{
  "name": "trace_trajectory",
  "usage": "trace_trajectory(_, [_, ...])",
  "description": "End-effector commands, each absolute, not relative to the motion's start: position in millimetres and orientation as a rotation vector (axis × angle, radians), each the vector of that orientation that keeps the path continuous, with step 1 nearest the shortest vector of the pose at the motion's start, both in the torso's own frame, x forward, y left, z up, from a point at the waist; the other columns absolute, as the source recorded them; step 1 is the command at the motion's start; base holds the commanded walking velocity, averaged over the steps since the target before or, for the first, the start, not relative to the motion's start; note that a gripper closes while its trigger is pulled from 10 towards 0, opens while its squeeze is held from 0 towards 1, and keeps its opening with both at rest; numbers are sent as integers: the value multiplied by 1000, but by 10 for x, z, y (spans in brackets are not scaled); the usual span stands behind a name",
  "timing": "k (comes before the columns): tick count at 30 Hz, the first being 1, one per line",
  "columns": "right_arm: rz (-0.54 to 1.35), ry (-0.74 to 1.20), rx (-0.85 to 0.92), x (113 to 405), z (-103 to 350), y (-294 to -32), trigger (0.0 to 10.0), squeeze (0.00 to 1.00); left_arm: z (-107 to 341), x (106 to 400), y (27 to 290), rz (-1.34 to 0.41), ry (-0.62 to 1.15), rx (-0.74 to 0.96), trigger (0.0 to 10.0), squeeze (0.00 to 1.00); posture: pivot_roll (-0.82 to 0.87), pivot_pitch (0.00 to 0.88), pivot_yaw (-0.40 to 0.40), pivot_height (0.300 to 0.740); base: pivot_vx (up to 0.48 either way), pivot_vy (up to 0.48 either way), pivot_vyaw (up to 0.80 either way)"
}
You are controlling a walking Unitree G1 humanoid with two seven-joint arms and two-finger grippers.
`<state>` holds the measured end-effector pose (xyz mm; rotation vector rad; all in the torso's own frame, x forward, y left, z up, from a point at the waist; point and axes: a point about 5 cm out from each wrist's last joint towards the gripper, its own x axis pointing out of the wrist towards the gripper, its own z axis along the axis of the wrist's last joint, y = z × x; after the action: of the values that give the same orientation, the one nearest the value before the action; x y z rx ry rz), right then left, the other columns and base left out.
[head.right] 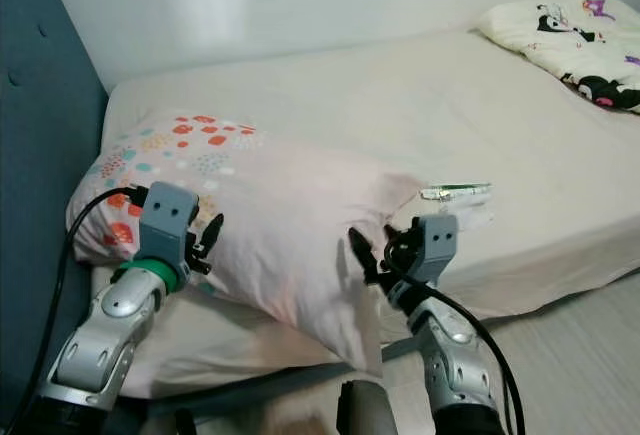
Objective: Clean up the room
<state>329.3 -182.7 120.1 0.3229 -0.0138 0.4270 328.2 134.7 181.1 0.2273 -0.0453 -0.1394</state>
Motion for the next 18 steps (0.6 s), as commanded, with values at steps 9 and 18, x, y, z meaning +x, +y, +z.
trace_trajectory(9, [335,128,316,3433,1034,-1997,10000,1000,1809,3213,1474,-103,-27,245,10000,0,-36,126,91,575,0,0,0])
trace_trajectory(18, [250,220,370,3444,879,-2165,10000,0,1807,3163,1513,-102,-11,258,10000,0,-13,157,113,575,0,0,0])
